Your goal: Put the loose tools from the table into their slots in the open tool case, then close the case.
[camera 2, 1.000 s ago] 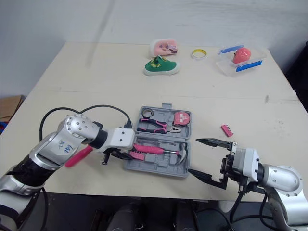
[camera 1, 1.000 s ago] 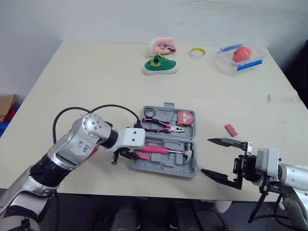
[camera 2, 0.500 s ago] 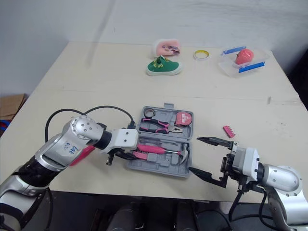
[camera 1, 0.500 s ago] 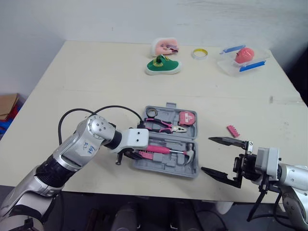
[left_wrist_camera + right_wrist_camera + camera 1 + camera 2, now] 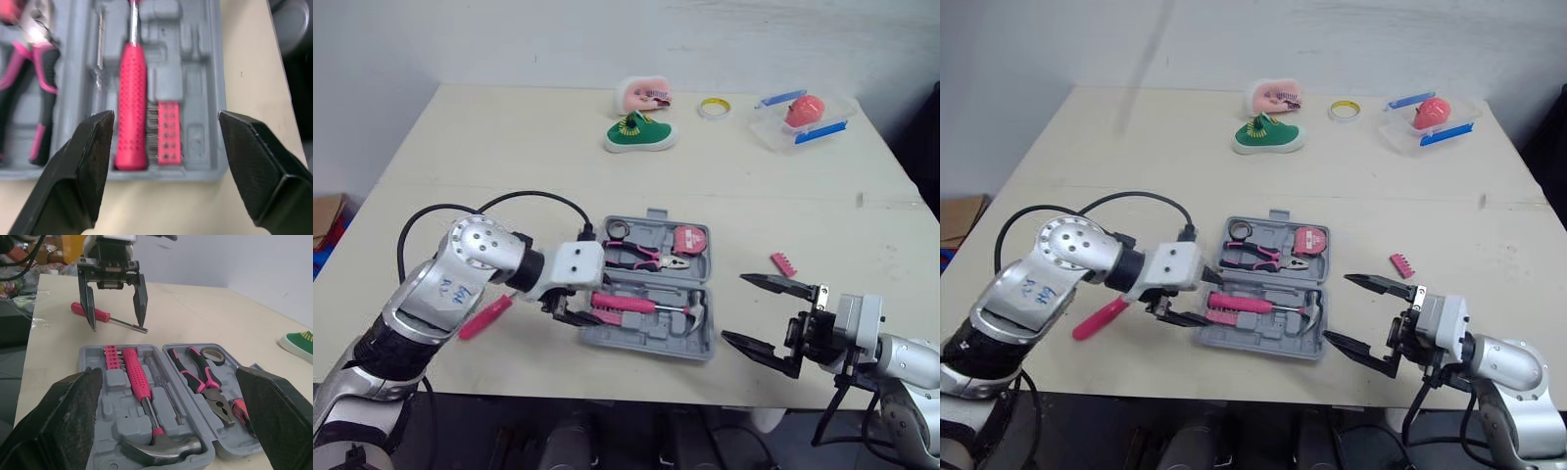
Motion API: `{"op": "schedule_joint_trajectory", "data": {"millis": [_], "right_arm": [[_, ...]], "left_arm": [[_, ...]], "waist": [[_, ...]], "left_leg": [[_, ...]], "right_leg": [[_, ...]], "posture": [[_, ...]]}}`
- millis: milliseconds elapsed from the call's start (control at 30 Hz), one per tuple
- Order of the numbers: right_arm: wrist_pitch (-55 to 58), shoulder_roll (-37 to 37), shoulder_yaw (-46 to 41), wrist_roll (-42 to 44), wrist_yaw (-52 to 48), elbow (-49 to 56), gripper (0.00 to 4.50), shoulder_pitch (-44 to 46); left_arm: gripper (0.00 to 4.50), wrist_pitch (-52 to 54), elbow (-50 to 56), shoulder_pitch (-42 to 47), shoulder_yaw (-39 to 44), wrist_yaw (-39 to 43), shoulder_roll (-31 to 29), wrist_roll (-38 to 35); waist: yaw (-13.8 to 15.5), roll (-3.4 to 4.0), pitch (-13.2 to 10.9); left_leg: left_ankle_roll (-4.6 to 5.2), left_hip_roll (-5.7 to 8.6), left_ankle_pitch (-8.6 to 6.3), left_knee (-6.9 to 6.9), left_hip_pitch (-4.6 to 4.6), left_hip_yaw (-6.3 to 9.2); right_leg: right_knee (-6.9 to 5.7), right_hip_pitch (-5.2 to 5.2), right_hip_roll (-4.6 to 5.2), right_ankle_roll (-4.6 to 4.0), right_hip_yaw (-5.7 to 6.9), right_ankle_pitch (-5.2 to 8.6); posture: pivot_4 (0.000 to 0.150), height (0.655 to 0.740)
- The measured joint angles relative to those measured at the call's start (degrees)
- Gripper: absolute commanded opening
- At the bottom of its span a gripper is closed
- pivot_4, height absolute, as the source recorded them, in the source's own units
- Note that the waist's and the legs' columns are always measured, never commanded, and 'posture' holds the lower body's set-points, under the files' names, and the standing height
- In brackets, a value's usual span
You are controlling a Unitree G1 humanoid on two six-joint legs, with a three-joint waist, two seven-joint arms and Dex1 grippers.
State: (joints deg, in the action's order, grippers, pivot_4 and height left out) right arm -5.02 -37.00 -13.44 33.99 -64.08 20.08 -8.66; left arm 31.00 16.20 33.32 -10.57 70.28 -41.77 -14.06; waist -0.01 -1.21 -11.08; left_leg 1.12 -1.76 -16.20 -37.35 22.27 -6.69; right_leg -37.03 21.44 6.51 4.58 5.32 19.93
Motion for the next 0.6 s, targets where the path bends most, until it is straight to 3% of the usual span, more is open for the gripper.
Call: {"op": "schedule_joint_trajectory", "data": {"millis": [67,267,600], "right_arm": [[-0.1,0.1,-0.1,0.0,-0.1,-0.3,4.50,-0.7],[-0.2,0.1,-0.4,-0.2,0.1,-0.4,4.50,-1.7],[-0.8,0.1,-0.5,-0.9,0.9,-0.1,4.50,-2.2]], "left_arm": [[2.59,-3.9,-3.8,-2.8,3.3,-0.2,3.4,-3.6],[0.04,-15.3,-9.9,-10.1,6.0,0.8,5.3,-4.4],[0.04,-20.3,-12.7,-12.6,4.6,-4.3,8.7,-1.8]], "waist": [[0.0,-0.01,0.0],[-0.1,-0.01,0.0],[0.0,-0.01,0.0]], "left_leg": [[0.01,0.00,0.00,-0.03,0.03,0.02],[0.02,0.01,-0.01,-0.01,-0.01,-0.01],[0.02,0.02,-0.01,0.06,-0.02,0.01]], "right_leg": [[0.00,0.00,0.00,0.00,0.02,0.00],[0.00,-0.02,0.02,0.02,0.01,-0.01],[0.01,-0.01,0.03,0.04,0.02,-0.02]], "posture": [[0.150,0.7400],[0.150,0.7400],[0.150,0.7400]]}}
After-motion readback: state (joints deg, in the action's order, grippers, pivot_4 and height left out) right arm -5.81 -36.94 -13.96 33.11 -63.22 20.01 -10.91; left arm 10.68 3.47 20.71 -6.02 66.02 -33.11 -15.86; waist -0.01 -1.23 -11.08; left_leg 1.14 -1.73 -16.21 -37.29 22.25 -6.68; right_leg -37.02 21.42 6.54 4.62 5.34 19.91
